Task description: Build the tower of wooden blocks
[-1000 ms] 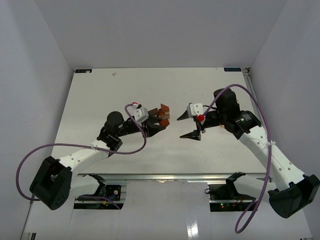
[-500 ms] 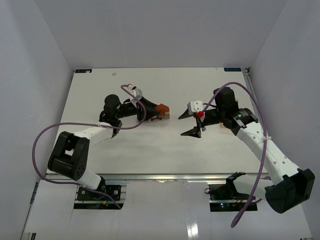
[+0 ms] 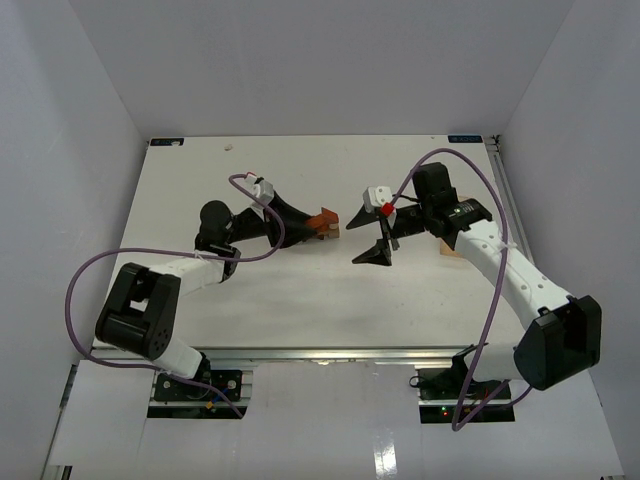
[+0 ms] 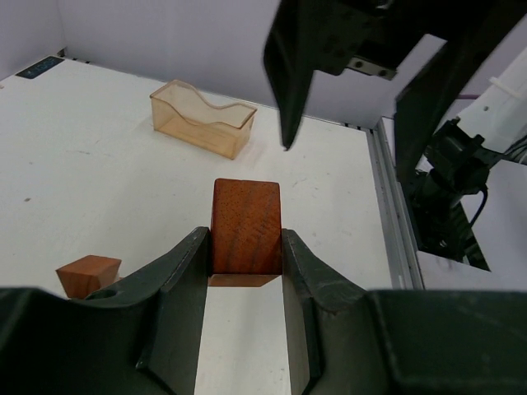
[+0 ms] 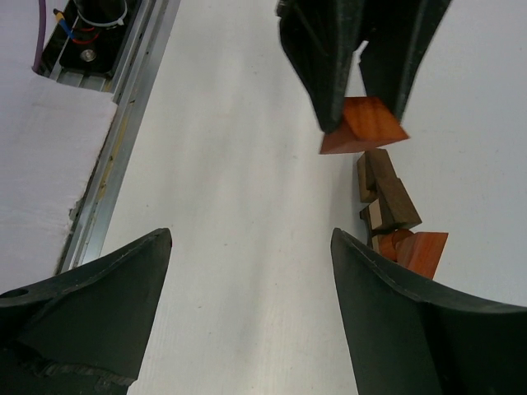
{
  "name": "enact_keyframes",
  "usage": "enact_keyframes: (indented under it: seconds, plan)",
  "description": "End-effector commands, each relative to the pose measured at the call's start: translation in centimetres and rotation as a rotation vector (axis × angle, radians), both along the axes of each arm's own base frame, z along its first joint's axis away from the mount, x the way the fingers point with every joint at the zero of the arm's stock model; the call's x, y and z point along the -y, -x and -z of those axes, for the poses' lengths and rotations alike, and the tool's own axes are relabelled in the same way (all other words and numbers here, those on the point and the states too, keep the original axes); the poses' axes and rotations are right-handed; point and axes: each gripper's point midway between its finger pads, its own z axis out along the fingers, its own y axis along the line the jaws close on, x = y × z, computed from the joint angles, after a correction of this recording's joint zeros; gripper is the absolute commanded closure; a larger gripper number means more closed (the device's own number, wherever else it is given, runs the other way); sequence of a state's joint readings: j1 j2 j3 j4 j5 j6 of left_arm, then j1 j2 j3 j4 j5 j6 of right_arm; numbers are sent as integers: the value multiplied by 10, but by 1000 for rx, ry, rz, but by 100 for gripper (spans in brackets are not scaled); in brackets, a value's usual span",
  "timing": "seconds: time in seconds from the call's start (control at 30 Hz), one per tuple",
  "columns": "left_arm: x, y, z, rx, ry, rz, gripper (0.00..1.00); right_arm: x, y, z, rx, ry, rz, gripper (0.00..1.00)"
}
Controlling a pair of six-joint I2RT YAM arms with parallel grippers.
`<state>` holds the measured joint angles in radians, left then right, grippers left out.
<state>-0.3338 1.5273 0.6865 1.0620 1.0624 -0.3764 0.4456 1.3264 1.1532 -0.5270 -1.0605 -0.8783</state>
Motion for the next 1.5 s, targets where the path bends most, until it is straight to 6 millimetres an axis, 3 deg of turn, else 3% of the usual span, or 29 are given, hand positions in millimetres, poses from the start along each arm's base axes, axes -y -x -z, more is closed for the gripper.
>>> enact_keyframes:
  seconds: [0.0,0.27,0.4,0.7,1.47]
  plan:
    - [-3,33,-31,98,54,58,100,-20,-12,-36,41,-95,-46,14]
    - [-2,49,-39,113,62,94,100,-41,-25,-68,20,-158,-27,9]
    - [-1,52,-40,111,65,104,100,-50,-20,-75,-32,-179,-50,12]
    - [0,55,-42,113,69,110,100,-66,-11,-65,-88,-162,-71,19]
    - [1,54,-46,124,76,105,100,-67,-15,-51,-117,-128,-37,37]
